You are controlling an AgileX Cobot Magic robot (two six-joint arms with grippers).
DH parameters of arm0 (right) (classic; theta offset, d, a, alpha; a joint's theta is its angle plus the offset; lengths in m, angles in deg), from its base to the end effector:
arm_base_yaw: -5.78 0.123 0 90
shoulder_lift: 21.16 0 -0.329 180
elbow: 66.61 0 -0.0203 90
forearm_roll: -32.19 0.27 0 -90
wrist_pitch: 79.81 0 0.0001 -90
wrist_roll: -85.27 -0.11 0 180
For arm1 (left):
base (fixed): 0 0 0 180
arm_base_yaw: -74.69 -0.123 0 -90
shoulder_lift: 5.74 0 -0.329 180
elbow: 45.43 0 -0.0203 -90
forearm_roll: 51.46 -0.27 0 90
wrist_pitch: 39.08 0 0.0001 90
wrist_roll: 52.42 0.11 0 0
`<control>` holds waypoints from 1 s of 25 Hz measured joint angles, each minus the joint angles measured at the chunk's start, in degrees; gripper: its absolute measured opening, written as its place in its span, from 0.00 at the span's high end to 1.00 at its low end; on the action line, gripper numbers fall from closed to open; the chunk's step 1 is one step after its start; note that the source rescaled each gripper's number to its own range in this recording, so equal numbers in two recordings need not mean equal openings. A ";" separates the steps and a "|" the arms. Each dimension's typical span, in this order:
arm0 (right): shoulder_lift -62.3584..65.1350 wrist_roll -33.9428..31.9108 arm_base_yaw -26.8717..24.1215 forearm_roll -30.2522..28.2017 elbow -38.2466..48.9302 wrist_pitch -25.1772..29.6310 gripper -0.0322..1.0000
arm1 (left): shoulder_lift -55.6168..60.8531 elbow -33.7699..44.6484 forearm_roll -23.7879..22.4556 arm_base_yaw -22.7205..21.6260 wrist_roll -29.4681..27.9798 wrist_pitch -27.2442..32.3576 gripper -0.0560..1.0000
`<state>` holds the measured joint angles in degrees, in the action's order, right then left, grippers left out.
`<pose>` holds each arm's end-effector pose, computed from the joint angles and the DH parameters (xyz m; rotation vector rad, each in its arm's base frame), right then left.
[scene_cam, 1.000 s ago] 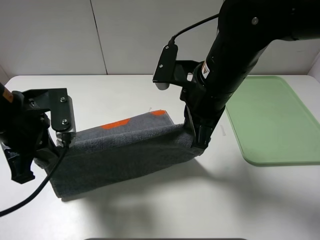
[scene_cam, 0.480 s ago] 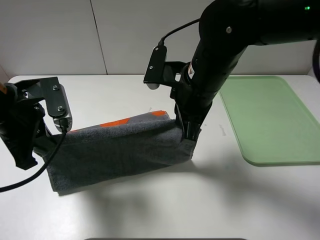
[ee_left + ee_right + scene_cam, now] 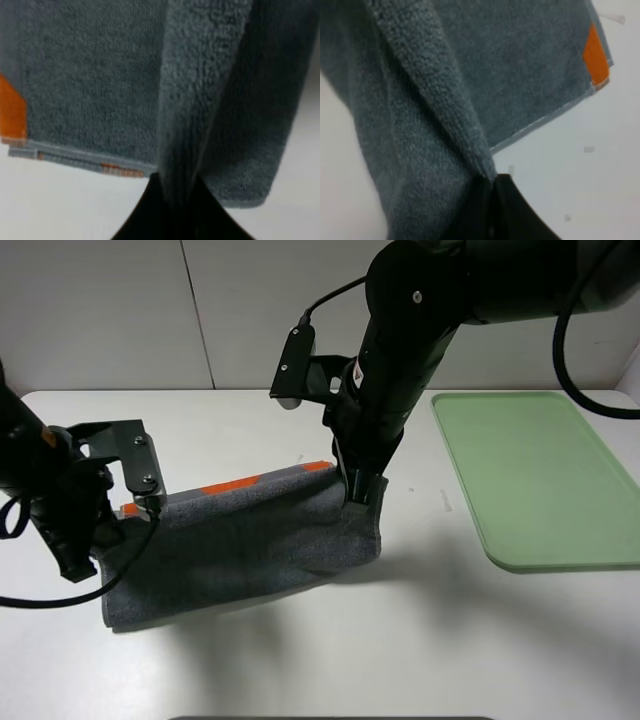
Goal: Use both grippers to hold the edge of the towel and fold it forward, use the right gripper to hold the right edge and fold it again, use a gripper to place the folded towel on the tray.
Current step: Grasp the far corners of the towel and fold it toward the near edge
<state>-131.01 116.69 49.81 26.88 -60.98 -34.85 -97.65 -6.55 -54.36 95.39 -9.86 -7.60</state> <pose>0.2934 0.2736 0.2312 -1.7688 2.1625 -0.0538 0.2462 -0.0899 0.1860 1.5370 2.3896 0.1303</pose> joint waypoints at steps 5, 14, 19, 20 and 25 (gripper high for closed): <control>-0.37 0.00 0.00 -1.63 0.00 -1.43 0.97 | -2.20 0.00 -0.43 -0.55 -1.15 -3.40 0.95; -4.75 0.00 0.00 -2.85 -0.08 -5.83 0.97 | -2.21 0.00 0.16 -7.14 -1.94 -6.91 0.95; -6.60 0.05 0.00 -3.71 -1.31 -7.74 0.97 | -2.21 0.00 0.65 -9.41 -1.94 -8.40 0.95; -6.97 0.05 0.00 -3.76 -1.54 -8.30 0.97 | -2.21 0.00 0.70 -9.84 -1.94 -8.74 0.95; -8.67 0.05 0.00 -4.31 -2.02 -9.92 0.97 | -2.89 0.00 0.70 -11.25 -1.94 -10.67 0.95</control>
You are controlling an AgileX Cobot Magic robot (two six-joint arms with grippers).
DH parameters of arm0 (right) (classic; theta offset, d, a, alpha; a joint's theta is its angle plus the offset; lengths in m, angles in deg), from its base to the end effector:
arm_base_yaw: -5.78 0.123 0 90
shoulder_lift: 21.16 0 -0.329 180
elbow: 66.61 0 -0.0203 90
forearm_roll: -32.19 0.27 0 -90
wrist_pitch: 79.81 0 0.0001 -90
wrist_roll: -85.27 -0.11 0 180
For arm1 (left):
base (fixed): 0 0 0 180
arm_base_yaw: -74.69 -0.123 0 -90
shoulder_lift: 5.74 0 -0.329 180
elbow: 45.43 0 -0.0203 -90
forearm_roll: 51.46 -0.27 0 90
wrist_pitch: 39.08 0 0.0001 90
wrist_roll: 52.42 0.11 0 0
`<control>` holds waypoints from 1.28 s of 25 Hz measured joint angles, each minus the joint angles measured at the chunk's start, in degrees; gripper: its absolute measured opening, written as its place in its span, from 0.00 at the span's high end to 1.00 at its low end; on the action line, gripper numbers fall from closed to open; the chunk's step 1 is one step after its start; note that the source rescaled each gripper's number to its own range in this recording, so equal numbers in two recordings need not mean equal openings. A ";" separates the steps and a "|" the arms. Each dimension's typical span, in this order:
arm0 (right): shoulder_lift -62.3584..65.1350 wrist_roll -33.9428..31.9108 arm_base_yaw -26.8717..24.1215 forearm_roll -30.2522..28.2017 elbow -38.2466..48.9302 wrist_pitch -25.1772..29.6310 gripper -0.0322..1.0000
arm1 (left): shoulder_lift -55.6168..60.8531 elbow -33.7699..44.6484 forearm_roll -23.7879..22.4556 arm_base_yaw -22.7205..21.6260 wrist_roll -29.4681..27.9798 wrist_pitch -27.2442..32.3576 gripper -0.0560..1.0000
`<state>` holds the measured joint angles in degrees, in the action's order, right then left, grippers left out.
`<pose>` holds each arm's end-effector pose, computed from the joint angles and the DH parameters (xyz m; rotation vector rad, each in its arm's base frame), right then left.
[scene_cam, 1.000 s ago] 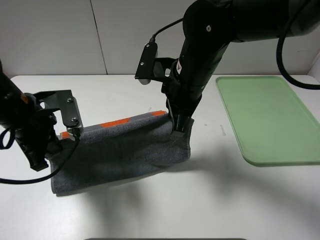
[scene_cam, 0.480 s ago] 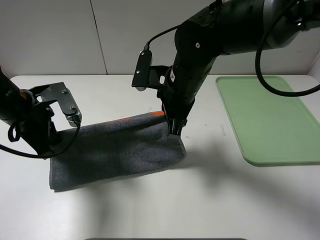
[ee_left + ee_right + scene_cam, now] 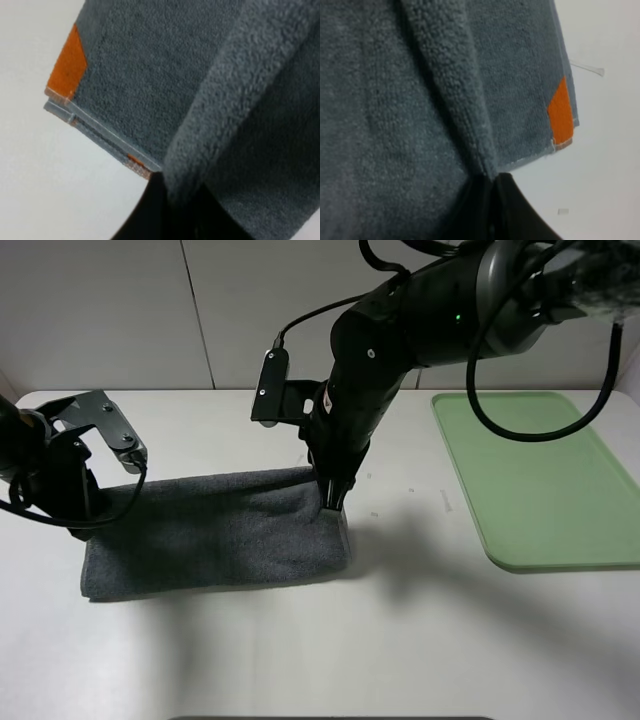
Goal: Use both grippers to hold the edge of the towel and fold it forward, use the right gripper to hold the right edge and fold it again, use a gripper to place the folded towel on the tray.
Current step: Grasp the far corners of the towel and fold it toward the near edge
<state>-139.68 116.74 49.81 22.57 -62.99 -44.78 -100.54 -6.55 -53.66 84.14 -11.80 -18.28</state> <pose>0.3234 0.2979 0.1850 -1.7967 2.0571 -0.1084 0.2805 -0.0452 0.1798 1.1877 2.4379 0.1934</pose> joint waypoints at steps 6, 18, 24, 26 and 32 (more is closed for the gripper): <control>-0.80 0.00 0.00 -0.87 0.00 -1.39 0.97 | -5.65 0.00 0.00 -0.07 0.00 -2.85 0.95; -4.01 -2.60 0.00 -4.61 -0.10 -2.79 0.97 | -7.61 0.14 -0.97 -0.12 -0.05 -13.55 0.95; -4.65 -3.27 0.00 -5.58 -0.10 -3.43 0.97 | -7.66 0.18 -1.30 -0.12 -0.05 -16.84 0.95; -4.65 -3.73 0.00 -5.91 -0.10 -3.49 0.97 | -7.66 0.18 -1.30 -0.12 -0.05 -17.07 0.95; -4.65 -4.08 0.00 -5.96 -0.17 -3.49 0.97 | -7.66 0.25 -1.30 -0.12 -0.05 -17.13 0.95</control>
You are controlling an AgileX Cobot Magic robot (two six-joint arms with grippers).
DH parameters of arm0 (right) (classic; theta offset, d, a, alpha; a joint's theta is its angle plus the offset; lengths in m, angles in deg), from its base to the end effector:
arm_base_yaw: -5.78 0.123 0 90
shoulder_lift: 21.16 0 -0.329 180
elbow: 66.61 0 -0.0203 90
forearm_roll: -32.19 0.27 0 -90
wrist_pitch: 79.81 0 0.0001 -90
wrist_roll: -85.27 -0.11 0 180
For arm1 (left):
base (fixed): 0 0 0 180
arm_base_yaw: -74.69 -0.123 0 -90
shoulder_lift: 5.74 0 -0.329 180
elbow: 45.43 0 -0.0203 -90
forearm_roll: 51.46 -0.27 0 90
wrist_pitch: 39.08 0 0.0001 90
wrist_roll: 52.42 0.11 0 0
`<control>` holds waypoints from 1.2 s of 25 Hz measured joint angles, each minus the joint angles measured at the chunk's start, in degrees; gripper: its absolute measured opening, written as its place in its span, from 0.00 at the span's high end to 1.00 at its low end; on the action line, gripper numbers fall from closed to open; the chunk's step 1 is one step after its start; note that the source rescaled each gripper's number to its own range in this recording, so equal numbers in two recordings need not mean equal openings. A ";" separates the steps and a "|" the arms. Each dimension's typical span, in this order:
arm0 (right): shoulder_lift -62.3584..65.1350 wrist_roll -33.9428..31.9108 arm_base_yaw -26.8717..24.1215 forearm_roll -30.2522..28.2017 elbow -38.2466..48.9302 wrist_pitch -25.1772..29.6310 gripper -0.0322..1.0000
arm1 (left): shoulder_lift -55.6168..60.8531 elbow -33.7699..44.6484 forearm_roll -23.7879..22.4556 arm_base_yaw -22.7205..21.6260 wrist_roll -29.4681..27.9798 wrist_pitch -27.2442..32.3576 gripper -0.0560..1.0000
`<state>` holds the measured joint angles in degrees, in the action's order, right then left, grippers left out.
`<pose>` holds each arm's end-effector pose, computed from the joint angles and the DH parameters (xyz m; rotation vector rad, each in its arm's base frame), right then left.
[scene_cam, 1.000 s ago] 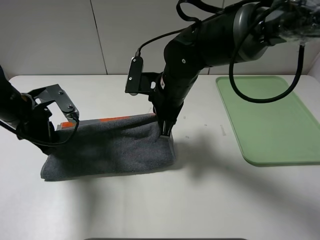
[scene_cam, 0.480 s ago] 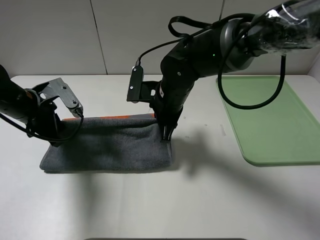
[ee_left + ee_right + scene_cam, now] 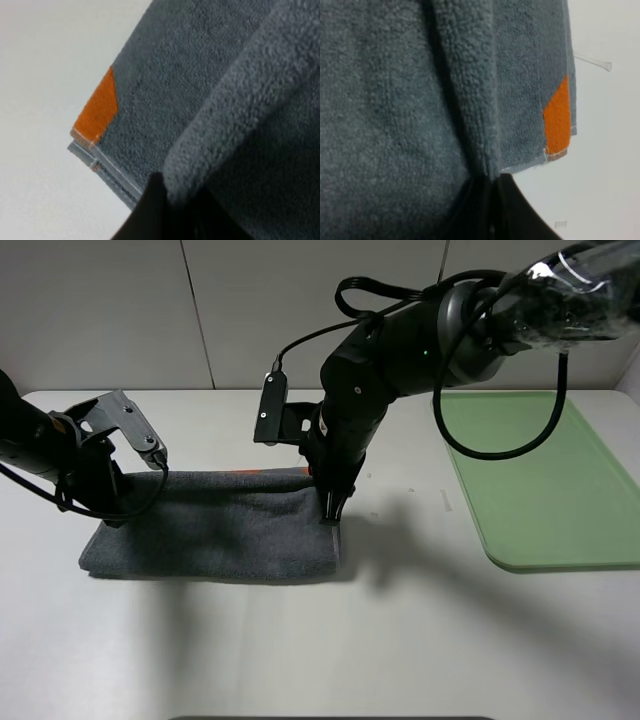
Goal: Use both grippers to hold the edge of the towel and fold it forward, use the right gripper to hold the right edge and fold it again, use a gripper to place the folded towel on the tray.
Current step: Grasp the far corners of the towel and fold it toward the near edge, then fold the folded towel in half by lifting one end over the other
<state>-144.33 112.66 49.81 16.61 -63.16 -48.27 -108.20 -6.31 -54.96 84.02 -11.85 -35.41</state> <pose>0.3350 0.3023 0.1532 -1.8153 2.0461 -0.1773 0.3132 -0.0510 0.1549 1.1456 2.2816 0.2433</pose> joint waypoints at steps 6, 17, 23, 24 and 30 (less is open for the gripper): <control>0.00 -0.06 0.00 -0.68 0.00 -0.47 0.97 | 0.00 0.00 -0.07 0.00 0.00 -1.42 0.85; 0.00 -7.59 -0.18 -5.48 0.00 -2.73 0.02 | 0.00 0.00 -0.39 -0.53 0.00 -5.09 0.15; 0.00 -7.97 -0.18 -5.86 0.00 -2.79 0.00 | 0.00 0.00 -0.39 -0.53 0.00 -5.21 0.13; 0.00 -7.99 -0.18 -5.88 0.00 -2.79 0.00 | 0.00 0.00 -0.39 -0.53 0.00 -5.21 0.13; 0.06 -8.15 -0.18 -5.94 0.00 -1.85 0.00 | 0.00 0.00 -0.39 -0.53 0.00 -5.21 0.13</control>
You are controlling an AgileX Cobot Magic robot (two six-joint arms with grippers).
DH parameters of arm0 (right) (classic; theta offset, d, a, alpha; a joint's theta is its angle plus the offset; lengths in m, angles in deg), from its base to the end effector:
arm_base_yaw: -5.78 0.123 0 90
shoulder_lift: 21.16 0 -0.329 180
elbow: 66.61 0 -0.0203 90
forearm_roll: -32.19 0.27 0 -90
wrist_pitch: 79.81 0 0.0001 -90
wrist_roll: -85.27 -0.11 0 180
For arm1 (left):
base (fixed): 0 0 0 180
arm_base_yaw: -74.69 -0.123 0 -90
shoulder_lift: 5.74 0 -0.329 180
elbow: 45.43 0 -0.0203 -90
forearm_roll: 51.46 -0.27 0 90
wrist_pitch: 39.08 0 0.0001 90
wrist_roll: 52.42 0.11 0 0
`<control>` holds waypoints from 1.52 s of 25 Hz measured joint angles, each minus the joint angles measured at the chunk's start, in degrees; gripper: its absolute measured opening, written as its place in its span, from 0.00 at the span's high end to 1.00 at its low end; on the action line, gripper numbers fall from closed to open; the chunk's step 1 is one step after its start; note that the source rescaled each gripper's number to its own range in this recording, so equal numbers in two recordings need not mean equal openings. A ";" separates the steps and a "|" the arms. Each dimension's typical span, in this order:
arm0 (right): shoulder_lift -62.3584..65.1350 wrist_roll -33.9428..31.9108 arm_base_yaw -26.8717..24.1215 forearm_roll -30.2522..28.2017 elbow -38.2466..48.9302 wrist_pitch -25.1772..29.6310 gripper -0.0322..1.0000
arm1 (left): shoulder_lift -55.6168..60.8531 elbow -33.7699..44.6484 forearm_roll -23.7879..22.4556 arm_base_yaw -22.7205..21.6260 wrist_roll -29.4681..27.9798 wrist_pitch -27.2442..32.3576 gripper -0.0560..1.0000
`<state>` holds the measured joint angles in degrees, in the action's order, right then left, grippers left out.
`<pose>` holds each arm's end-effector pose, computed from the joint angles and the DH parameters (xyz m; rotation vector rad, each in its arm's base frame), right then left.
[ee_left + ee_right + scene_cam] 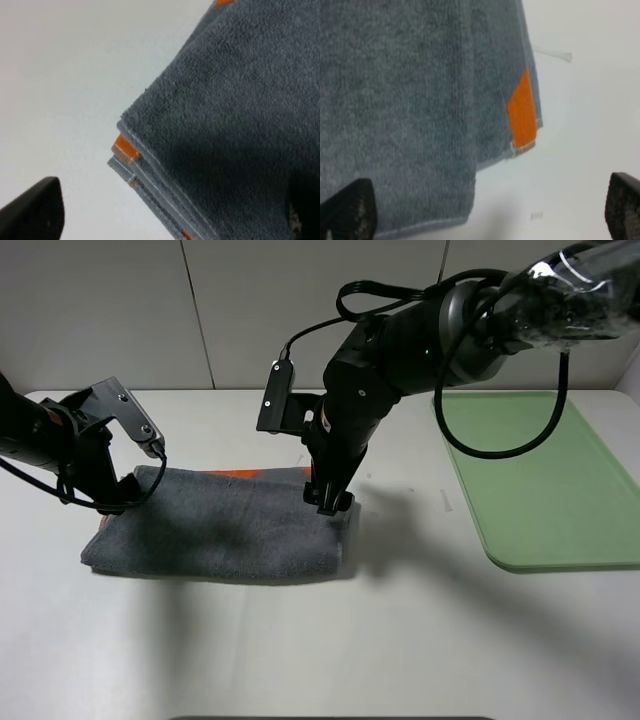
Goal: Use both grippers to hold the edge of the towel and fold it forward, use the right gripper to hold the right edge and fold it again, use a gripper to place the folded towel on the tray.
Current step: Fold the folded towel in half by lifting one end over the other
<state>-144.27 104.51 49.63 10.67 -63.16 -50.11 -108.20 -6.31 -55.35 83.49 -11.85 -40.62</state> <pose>0.3421 0.3009 0.1564 -1.7168 2.0598 -0.2152 0.3214 -0.0499 0.1609 1.1049 2.2018 0.2721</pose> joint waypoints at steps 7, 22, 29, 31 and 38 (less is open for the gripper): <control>2.44 -1.30 0.00 -0.06 0.00 3.05 0.00 | 1.84 0.00 0.00 0.00 -3.72 0.00 0.02; 8.18 -15.98 0.00 3.17 0.00 16.72 0.00 | 22.20 0.06 0.00 0.00 -5.70 17.18 0.00; 10.43 -19.24 0.00 10.70 0.00 22.88 0.00 | 33.79 0.06 -0.05 0.00 -12.66 28.01 0.00; 11.28 -20.13 0.00 12.37 0.00 23.90 0.00 | 36.82 0.06 -0.05 0.00 -14.92 31.03 0.00; 13.43 -23.82 0.00 17.03 0.00 27.28 0.00 | 48.24 0.06 -0.05 0.00 -23.37 39.87 0.00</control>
<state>-130.84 80.69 49.63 27.69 -63.16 -22.83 -59.96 -6.25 -55.40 83.49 -35.22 -0.75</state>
